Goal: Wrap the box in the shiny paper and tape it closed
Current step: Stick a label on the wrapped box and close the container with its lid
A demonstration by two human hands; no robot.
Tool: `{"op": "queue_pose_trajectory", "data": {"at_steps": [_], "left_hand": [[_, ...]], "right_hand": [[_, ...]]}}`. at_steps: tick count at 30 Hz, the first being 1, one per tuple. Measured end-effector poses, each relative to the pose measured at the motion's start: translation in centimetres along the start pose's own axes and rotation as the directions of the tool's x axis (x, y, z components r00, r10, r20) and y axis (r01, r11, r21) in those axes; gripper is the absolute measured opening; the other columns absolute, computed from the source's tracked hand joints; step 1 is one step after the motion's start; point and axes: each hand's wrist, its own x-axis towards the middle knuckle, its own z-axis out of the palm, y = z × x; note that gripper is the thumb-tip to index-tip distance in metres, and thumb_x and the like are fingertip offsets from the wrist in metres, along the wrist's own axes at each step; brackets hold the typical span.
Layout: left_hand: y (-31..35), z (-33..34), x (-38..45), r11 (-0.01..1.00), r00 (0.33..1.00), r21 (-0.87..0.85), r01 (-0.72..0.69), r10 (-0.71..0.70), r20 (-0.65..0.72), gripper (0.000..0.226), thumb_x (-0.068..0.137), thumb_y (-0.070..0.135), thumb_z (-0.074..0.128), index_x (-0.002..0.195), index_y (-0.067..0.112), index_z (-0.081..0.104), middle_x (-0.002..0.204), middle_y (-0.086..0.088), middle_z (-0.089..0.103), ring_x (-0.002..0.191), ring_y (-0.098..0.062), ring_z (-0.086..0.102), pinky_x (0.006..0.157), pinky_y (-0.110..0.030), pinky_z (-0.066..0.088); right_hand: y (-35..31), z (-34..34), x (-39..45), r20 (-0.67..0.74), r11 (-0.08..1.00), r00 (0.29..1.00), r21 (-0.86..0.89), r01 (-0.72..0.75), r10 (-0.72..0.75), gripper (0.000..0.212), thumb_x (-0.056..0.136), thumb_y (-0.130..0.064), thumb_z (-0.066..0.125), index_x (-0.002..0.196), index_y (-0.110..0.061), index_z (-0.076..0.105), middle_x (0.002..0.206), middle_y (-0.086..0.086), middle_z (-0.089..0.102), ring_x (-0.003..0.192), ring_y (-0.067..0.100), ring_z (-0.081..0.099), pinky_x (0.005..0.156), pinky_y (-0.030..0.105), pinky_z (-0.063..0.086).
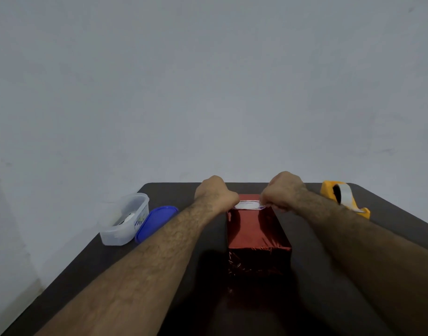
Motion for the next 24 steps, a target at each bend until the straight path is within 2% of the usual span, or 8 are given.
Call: {"op": "queue_pose_trajectory", "data": {"at_steps": [3, 5, 6, 8, 11, 14, 17, 24], "left_hand": [[0.1, 0.0, -0.1, 0.998, 0.999, 0.050, -0.029, 0.031, -0.036, 0.014, 0.071, 0.020, 0.073, 0.071, 0.015, 0.060, 0.066, 0.003, 0.058, 0.060, -0.015, 0.056, 0.047, -0.022, 0.036], [0.0, -0.2, -0.3, 0.995, 0.996, 0.079, -0.053, 0.058, -0.064, 0.014, 0.071, 0.017, 0.074, 0.071, 0.015, 0.060, 0.066, 0.004, 0.059, 0.061, -0.015, 0.058, 0.046, -0.023, 0.040], [-0.2, -0.2, -0.2, 0.994, 0.995, 0.083, -0.074, 0.080, -0.066, 0.009, 0.072, 0.015, 0.074, 0.074, 0.015, 0.065, 0.070, 0.005, 0.064, 0.066, -0.014, 0.063, 0.049, -0.025, 0.048], [-0.6, -0.3, 0.0, 0.989, 0.988, 0.026, -0.144, 0.145, -0.052, 0.017, 0.078, 0.008, 0.072, 0.084, 0.023, 0.076, 0.084, 0.010, 0.073, 0.079, -0.008, 0.069, 0.065, -0.028, 0.061], [-1.5, -0.4, 0.1, 0.977, 0.979, -0.088, -0.196, 0.199, 0.036, 0.021, 0.080, 0.013, 0.076, 0.081, 0.033, 0.083, 0.085, 0.017, 0.078, 0.086, 0.001, 0.071, 0.083, -0.031, 0.064], [-2.5, -0.3, 0.1, 0.978, 0.973, -0.107, -0.180, 0.193, 0.127, 0.015, 0.068, 0.035, 0.080, 0.075, 0.048, 0.082, 0.084, 0.028, 0.076, 0.100, -0.003, 0.071, 0.102, -0.042, 0.057], [-3.6, -0.4, 0.2, 0.976, 0.973, -0.160, -0.149, 0.174, 0.150, 0.022, 0.056, 0.048, 0.080, 0.078, 0.051, 0.081, 0.089, 0.033, 0.075, 0.110, -0.005, 0.068, 0.115, -0.051, 0.045], [-4.0, -1.2, -0.4, 0.965, 0.976, -0.250, -0.078, 0.126, 0.179, 0.035, 0.047, 0.048, 0.081, 0.082, 0.046, 0.084, 0.095, 0.030, 0.077, 0.112, -0.001, 0.067, 0.116, -0.044, 0.046]], "right_hand": [[0.1, 0.0, 0.0, -0.039, 0.990, 0.997, -0.127, 0.060, -0.065, 0.031, 0.064, -0.033, 0.096, 0.084, -0.018, 0.077, 0.083, -0.001, 0.074, 0.076, 0.015, 0.070, 0.062, 0.028, 0.060], [0.5, -0.2, 0.1, -0.035, 0.982, 0.986, -0.102, 0.160, -0.164, 0.017, 0.072, -0.021, 0.093, 0.081, -0.022, 0.078, 0.085, -0.006, 0.075, 0.084, 0.011, 0.069, 0.067, 0.029, 0.061], [0.8, -0.3, 0.0, -0.023, 0.975, 0.976, -0.066, 0.213, -0.215, 0.014, 0.075, -0.013, 0.088, 0.079, -0.025, 0.080, 0.083, -0.009, 0.075, 0.084, 0.008, 0.069, 0.066, 0.026, 0.059], [1.4, -0.2, 0.1, 0.017, 0.949, 0.950, -0.037, 0.312, -0.312, 0.022, 0.079, -0.008, 0.079, 0.078, -0.029, 0.083, 0.082, -0.014, 0.077, 0.085, 0.004, 0.070, 0.070, 0.024, 0.059], [2.2, 0.1, 0.3, 0.080, 0.925, 0.924, -0.041, 0.379, -0.375, 0.017, 0.079, -0.020, 0.080, 0.082, -0.035, 0.085, 0.086, -0.018, 0.078, 0.088, 0.001, 0.070, 0.081, 0.026, 0.060], [2.8, 0.1, 0.0, 0.090, 0.916, 0.913, -0.004, 0.401, -0.399, 0.015, 0.081, -0.025, 0.082, 0.089, -0.037, 0.085, 0.087, -0.021, 0.076, 0.091, -0.001, 0.068, 0.077, 0.018, 0.052], [3.3, -0.1, -0.4, 0.111, 0.914, 0.908, 0.031, 0.404, -0.405, 0.016, 0.084, -0.026, 0.082, 0.095, -0.036, 0.086, 0.088, -0.021, 0.077, 0.092, -0.001, 0.069, 0.077, 0.017, 0.052], [3.7, -0.1, -1.0, 0.082, 0.938, 0.942, 0.159, 0.309, -0.324, 0.015, 0.084, -0.020, 0.081, 0.093, -0.030, 0.087, 0.094, -0.019, 0.078, 0.097, 0.000, 0.066, 0.076, 0.014, 0.048]]}}
